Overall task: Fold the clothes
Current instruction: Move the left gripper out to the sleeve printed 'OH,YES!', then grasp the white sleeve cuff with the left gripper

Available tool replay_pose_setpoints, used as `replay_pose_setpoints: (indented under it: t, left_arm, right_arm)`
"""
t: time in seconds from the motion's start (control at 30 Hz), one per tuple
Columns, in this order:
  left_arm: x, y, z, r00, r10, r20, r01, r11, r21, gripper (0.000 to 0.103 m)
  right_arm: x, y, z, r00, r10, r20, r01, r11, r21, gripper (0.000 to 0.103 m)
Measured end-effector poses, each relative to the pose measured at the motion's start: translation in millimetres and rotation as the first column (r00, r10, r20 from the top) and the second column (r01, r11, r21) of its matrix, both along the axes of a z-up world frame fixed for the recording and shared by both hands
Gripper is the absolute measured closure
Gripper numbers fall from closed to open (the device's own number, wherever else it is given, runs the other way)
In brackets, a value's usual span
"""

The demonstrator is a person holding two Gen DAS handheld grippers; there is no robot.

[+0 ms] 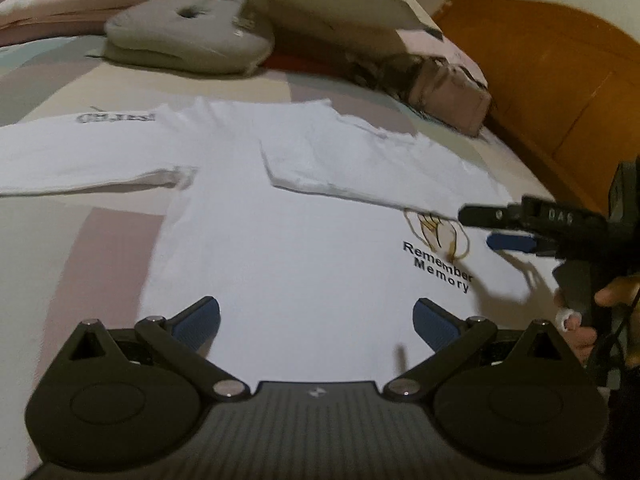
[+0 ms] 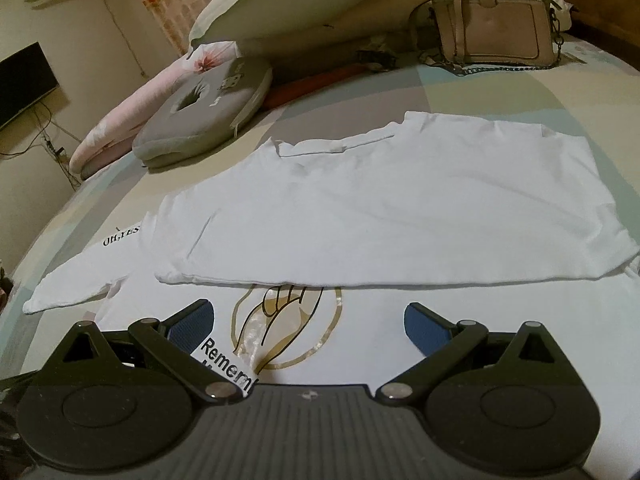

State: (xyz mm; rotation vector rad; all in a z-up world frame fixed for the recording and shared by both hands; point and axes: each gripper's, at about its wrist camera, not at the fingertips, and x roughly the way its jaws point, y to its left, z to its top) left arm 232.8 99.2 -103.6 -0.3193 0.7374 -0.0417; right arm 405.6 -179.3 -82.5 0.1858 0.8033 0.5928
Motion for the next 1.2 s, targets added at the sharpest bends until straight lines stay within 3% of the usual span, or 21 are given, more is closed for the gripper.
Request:
replay_pose_setpoints:
  t: [0.2, 0.33, 0.47, 0.53, 0.77, 0.87, 0.97, 1.2]
  left_arm:
    - [-17.6, 50.5, 18.4, 0.980, 0.156, 0.121, -0.155, 0.988, -0.017, 0.001]
    - [-22.4, 87.5, 21.4, 0.957, 0.239, 0.167, -0.245, 0.969, 0.019, 0.001]
    - [-25.5, 124.5, 17.0, 0.933, 0.309, 0.185, -0.322, 0.946, 0.042, 0.001]
    - [-25.9, 143.7, 12.1, 0.918, 0.352, 0.181, -0.363, 0.931, 0.031, 0.001]
    - [-30.2, 204.1, -5.9, 0.869, 0.479, 0.125, -0.479, 0.877, -0.030, 0.001]
    - [-34.1, 223.9, -12.4, 0.852, 0.507, 0.134, -0.504, 0.862, -0.057, 0.001]
    - [-34.8, 243.2, -13.7, 0.847, 0.515, 0.129, -0.501, 0.856, -0.131, 0.001]
    - [-24.0, 274.4, -13.5, 0.843, 0.528, 0.102, -0.492, 0.834, -0.249, 0.001]
  right_arm:
    - [-2.2, 4.4, -1.2, 1.000, 0.000, 0.020, 0.000, 1.000, -0.006, 0.000]
    - [-7.8, 5.5, 2.2, 0.998, 0.024, 0.052, -0.027, 0.998, 0.058, 0.000]
    - [-24.5, 10.3, 14.1, 0.983, 0.127, 0.132, -0.149, 0.974, 0.171, 0.000]
    - [-36.4, 17.3, 20.0, 0.967, 0.177, 0.186, -0.211, 0.960, 0.185, 0.000]
    - [-74.9, 55.2, 24.1, 0.879, 0.341, 0.334, -0.359, 0.933, -0.007, 0.000]
    - [-79.8, 62.9, 21.7, 0.859, 0.372, 0.351, -0.375, 0.925, -0.063, 0.000]
    - [-77.8, 62.6, 19.0, 0.865, 0.367, 0.341, -0.369, 0.927, -0.062, 0.000]
    - [-61.7, 48.1, 13.7, 0.919, 0.280, 0.276, -0.303, 0.952, 0.041, 0.000]
